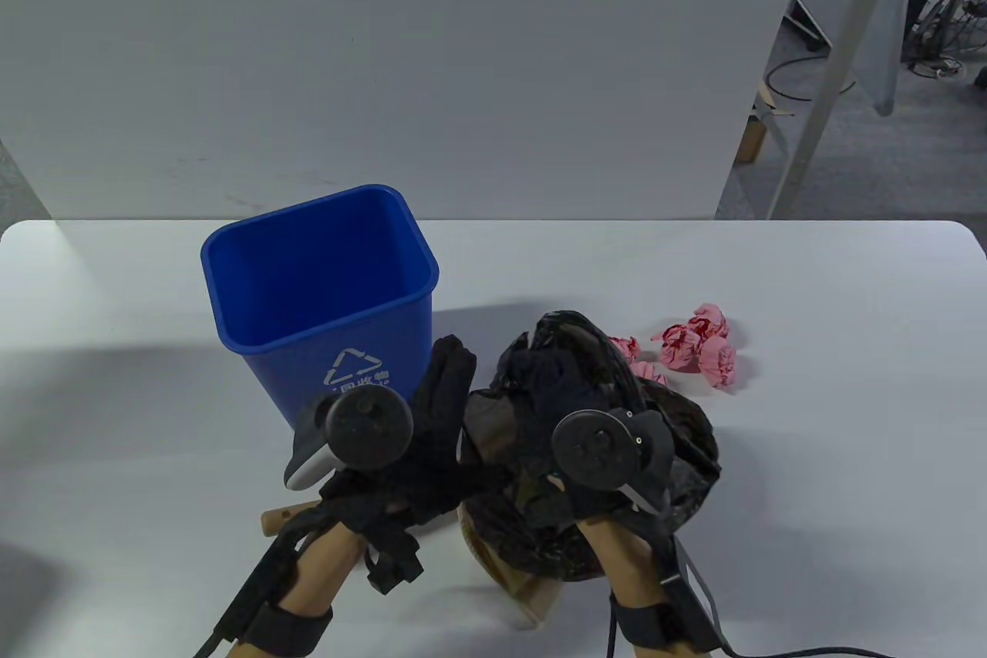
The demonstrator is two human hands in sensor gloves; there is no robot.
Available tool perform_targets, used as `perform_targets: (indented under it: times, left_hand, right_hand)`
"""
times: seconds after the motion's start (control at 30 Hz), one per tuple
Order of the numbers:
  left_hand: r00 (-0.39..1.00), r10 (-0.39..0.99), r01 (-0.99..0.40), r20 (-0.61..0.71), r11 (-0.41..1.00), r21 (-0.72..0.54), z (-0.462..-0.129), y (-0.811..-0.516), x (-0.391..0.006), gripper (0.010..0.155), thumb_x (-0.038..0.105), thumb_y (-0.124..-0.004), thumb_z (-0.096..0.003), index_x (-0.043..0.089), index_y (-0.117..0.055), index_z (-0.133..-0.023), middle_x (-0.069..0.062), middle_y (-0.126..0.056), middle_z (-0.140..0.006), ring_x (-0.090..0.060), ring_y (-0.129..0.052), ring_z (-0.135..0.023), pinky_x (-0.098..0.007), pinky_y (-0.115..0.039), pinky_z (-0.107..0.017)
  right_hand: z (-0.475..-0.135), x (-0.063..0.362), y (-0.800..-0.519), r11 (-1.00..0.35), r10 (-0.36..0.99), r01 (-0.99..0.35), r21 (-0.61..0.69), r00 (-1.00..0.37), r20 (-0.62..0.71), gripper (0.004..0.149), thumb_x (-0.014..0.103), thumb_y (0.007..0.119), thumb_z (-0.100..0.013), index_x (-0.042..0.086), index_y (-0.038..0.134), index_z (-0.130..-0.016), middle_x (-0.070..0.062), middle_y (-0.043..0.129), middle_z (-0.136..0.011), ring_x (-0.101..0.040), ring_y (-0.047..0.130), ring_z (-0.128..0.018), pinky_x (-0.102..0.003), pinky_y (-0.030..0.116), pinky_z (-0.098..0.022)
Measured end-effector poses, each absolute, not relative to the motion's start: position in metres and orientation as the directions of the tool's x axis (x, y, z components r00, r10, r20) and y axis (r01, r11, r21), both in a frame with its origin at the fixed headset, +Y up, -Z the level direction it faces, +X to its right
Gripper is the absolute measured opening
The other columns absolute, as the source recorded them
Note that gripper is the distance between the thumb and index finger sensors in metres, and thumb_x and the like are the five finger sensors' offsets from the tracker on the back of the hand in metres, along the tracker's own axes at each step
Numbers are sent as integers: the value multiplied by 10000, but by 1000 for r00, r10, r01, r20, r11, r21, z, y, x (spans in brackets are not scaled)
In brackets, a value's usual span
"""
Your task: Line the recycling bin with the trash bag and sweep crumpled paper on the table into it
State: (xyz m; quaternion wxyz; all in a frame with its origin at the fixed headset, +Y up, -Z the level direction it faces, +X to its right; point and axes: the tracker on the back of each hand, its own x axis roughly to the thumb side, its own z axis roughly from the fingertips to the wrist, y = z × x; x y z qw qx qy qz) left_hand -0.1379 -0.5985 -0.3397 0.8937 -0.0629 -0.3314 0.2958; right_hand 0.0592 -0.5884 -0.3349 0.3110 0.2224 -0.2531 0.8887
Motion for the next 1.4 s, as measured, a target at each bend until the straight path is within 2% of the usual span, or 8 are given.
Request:
perform_targets:
  times: [0.13,0.23,0.5,0.67,0.77,0.93,1.2,1.4]
  left_hand:
    - [632,559,-481,537,826,-294,-345,-629,-139,975,476,-884,-516,81,-252,-1145,-189,-498,-1197,-140,-965,-746,-522,-790,-635]
    - [697,499,-523,514,845,-112,-345,-638,-144,550,343,-834,-554,208,-668,-1061,38,-936,-891,-32,-1024,-396,-429,-893,-486]
    - [670,610,-692,423,720,57,-343,-635,-176,472,306,-784,-570,263,-719,-1035,20,-903,-897,-29,-993,-355,-432,-888,-469]
    - [673,581,-684,457,725,86,-338,-632,-176,457,313,-767,-576,299,-724,-1031,36,-886,-914,-34,-991,-401,-442,-872,-505]
    - [710,514,-632,482,766,114,-334,-632,-170,453,319,-764,-577,312,-727,-1028,46,-885,-919,-41,-993,-435,-451,-864,-525]
    - [770,438,-584,464,777,235,-331,-629,-172,448,325,-755,-577,310,-732,-1025,45,-888,-917,-72,-1010,-494,-481,-850,-546]
    - [636,613,-770,469,535,347,-322,-606,-211,474,345,-663,-604,321,-622,-1076,71,-806,-1016,-137,-999,-739,-539,-790,-648]
    - [567,696,-821,441,434,372,-326,-604,-237,496,351,-653,-605,336,-577,-1094,85,-754,-1071,-205,-927,-858,-587,-729,-681]
  right_hand:
    - [-333,52,-600,-581,557,-806,-117,-498,664,379,243,687,-593,130,601,-944,-150,738,-892,-180,876,-563,-370,885,-414]
    - [-326,54,-604,-594,542,-800,-81,-473,694,418,288,654,-605,119,598,-983,-212,635,-995,-276,840,-703,-496,811,-541]
    - [-308,94,-601,-611,372,-648,-453,-741,559,703,426,643,-612,72,327,-1131,-386,177,-1113,-568,416,-942,-768,411,-631]
    - [-331,106,-624,-719,573,-648,-250,-757,315,1019,537,643,-594,-111,-11,-1030,-456,-84,-1015,-655,244,-936,-815,371,-603]
    - [-347,106,-646,-770,621,-637,-37,-761,188,988,502,663,-596,-118,24,-1026,-434,140,-1072,-504,565,-923,-708,578,-625]
    - [-349,115,-648,-655,708,-721,-226,-690,151,428,273,712,-597,104,652,-985,-117,850,-817,-223,937,-542,-537,803,-514]
    - [-314,141,-603,-243,649,-862,-444,-485,587,369,275,678,-615,194,639,-972,-63,825,-842,-190,925,-578,-518,787,-565]
    - [-325,139,-610,-506,574,-722,-471,-690,442,371,291,679,-614,220,648,-977,-61,817,-884,-222,921,-633,-555,759,-587]
